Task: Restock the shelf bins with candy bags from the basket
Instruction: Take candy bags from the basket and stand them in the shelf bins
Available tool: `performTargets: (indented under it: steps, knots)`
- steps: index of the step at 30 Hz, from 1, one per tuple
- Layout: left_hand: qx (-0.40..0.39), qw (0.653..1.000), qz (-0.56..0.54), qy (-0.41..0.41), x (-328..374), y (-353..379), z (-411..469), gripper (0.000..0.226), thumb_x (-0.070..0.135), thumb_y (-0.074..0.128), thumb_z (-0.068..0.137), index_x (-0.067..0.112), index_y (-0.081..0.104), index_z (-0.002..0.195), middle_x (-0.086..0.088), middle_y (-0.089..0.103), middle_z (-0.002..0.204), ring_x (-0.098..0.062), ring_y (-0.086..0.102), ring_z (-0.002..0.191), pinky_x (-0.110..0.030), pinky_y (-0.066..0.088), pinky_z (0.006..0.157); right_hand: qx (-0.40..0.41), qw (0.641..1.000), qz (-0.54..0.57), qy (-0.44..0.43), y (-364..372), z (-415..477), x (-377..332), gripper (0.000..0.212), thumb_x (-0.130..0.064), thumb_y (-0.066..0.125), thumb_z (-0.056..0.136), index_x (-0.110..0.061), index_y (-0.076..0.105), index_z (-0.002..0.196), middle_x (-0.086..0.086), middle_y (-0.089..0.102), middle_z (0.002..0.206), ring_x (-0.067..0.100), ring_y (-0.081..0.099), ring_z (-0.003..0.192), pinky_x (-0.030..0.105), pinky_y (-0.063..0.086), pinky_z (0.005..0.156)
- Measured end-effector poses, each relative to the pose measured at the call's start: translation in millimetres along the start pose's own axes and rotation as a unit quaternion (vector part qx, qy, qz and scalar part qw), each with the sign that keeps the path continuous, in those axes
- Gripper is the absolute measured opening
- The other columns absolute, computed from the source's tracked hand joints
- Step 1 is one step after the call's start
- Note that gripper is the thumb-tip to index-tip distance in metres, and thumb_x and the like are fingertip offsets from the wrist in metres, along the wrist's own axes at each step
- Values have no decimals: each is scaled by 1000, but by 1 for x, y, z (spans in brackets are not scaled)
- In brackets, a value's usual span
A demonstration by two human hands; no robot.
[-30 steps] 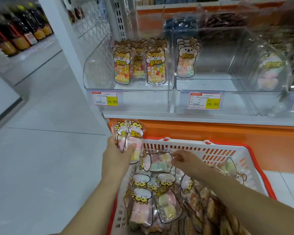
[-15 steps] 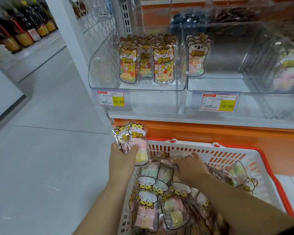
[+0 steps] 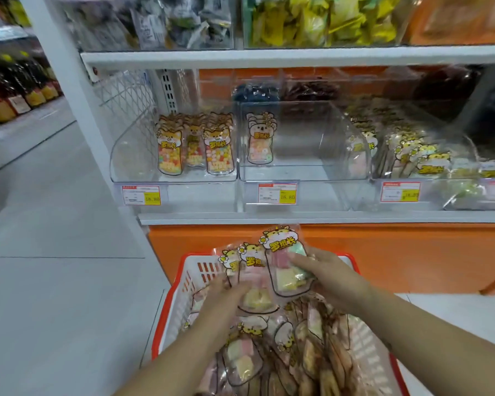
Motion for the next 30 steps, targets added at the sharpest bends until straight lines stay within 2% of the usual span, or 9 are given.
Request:
performTargets:
  steps: [2,4,9,13,17,20,23,27,30]
  knots:
    - [-20,1000,-11,2,6,11,-13,63,38,75,84,24,45,137,-7,54,141,-30,56,125,-53,46,106,17,999,-32,-7,-7,-14,-1,64,-59,83,67,-16,69,112,15,74,104,39,69,97,56,50,87]
    - [-36,999,-17,17,13,21,-19,90,54,78,72,33,36,149,-4,44,153,-27,50,133,-51,46,108,17,999,-36,-30,-12,-29,-10,48,-49,80,75,-18,70,110,12,75,105,38,70,101,59,49,98]
    - [-66,993,20,93,50,63,-33,86,68,70,63,46,42,141,9,50,146,-24,49,134,-54,45,107,-7,996,75,-44,-28,-59,-50,22,-16,74,81,-5,67,98,6,75,80,17,71,68,33,61,65]
    - [-120,984,29,132,91,110,-39,85,87,61,62,48,45,136,-3,55,140,-27,53,132,-58,43,107,-1,992,120,-32,-60,-63,-78,45,-25,73,79,-2,66,117,17,73,105,25,70,85,44,60,80]
    - [-180,953,119,214,148,164,-55,41,56,65,89,48,39,119,7,60,123,-6,66,103,-33,55,94,47,986,109,-118,-104,-65,-119,15,-15,62,95,-6,68,106,9,74,90,18,70,77,29,57,63]
    - [-153,906,250,306,194,197,-47,82,44,73,86,32,21,149,6,39,146,-15,49,129,-31,40,107,118,967,92,-206,-144,-59,-149,16,-11,64,87,-10,67,102,9,72,93,21,67,83,31,52,71]
    - [-139,869,289,376,243,227,-32,95,27,78,85,23,13,155,7,42,144,-9,49,122,-9,36,92,174,948,-16,-268,-175,-52,-177,30,-3,66,84,-15,64,112,-2,73,97,7,68,83,21,53,71]
    - [-112,840,363,388,278,258,15,128,42,86,73,29,-9,158,-2,49,147,-23,46,136,-32,31,111,236,924,-110,-279,-209,-35,-195,35,-5,74,84,-24,61,109,-11,71,98,-11,64,76,8,46,62]
    - [-88,807,457,364,281,271,49,131,61,82,63,31,-5,156,0,54,142,-27,45,137,-55,26,117,283,914,-200,-211,-226,-14,-194,35,-21,82,78,-16,62,106,-5,68,92,6,62,78,23,44,61]
Point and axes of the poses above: each hand's wrist, its own z-axis towards the middle knuckle, its own y-axis out of the palm, x = y × z, the point moved 5 cm from there along z, towards the middle knuckle
